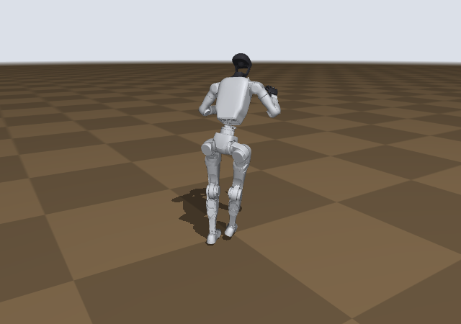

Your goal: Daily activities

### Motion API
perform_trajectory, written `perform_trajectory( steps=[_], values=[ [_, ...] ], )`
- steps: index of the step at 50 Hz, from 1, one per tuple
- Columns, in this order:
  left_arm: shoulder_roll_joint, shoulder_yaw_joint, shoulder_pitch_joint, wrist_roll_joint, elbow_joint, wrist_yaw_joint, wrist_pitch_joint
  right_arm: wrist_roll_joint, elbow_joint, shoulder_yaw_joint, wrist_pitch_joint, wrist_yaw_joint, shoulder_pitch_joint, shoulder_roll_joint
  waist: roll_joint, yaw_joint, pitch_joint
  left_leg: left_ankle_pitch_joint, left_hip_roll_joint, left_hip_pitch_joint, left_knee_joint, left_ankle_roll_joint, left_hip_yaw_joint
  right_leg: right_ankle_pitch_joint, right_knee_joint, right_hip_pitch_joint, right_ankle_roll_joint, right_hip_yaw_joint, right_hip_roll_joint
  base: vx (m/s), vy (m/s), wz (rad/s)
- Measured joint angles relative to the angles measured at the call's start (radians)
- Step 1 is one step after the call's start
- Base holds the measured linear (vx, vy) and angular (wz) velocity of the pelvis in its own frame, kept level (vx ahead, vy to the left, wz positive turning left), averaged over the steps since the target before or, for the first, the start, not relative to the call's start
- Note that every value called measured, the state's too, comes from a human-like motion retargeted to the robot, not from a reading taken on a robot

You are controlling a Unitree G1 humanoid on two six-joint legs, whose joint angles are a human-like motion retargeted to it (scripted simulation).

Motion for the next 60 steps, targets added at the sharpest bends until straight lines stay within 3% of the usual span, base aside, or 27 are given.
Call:
perform_trajectory(
  steps=[8, 17, 23, 34, 43, 60],
  values=[
    [-0.004, -0.038, -0.003, -0.018, 0.011, -0.001, -0.018, 0.026, 0.014, -0.003, -0.015, -0.016, 0.043, -0.002, 0.004, -0.003, -0.021, 0.024, -0.014, 0.046, -0.063, -0.009, -0.01, -0.017, 0.0, 0.021, 0.0, 0.002, -0.009, 0.0, 0.0, 0.0],
    [-0.018, -0.102, 0.005, -0.026, 0.073, -0.019, -0.051, 0.067, 0.1, -0.011, -0.047, -0.045, 0.161, 0.002, 0.007, -0.005, -0.1, 0.04, -0.035, 0.117, -0.142, -0.02, -0.038, -0.059, 0.001, 0.063, 0.0, 0.009, -0.028, 0.06, 0.03, 0.21],
    [-0.062, -0.137, 0.084, -0.023, 0.172, -0.022, -0.068, 0.163, 0.445, 0.039, -0.063, -0.061, 0.328, 0.055, 0.008, 0.009, -0.161, 0.035, -0.05, 0.176, -0.203, -0.022, -0.06, -0.103, 0.003, 0.099, 0.0, 0.023, -0.046, 0.09, 0.07, 0.26],
    [-0.238, -0.171, 0.269, -0.077, 0.297, -0.032, -0.07, 0.313, 1.172, 0.191, -0.069, -0.014, 0.395, 0.249, 0.028, 0.015, -0.263, -0.045, -0.065, 0.232, -0.208, -0.02, -0.093, -0.191, 0.006, 0.159, 0.0, 0.076, -0.087, 0.12, 0.1, 0.3],
    [-0.198, -0.036, 0.377, -0.171, 0.308, -0.016, -0.069, 0.334, 1.547, 0.255, -0.048, 0.102, 0.412, 0.369, 0.033, 0.024, -0.307, -0.065, -0.083, 0.26, -0.209, -0.042, -0.125, -0.25, 0.008, 0.194, 0.0, 0.078, -0.126, 0.11, 0.05, 0.36],
    [0.045, 0.282, 0.42, -0.341, 0.256, -0.024, -0.111, 0.317, 1.632, 0.318, -0.029, 0.266, 0.431, 0.382, 0.016, 0.059, -0.349, -0.071, -0.099, 0.297, -0.212, -0.086, -0.187, -0.32, 0.007, 0.253, 0.0, 0.028, -0.171, 0.05, 0.02, 0.35]
  ],
)
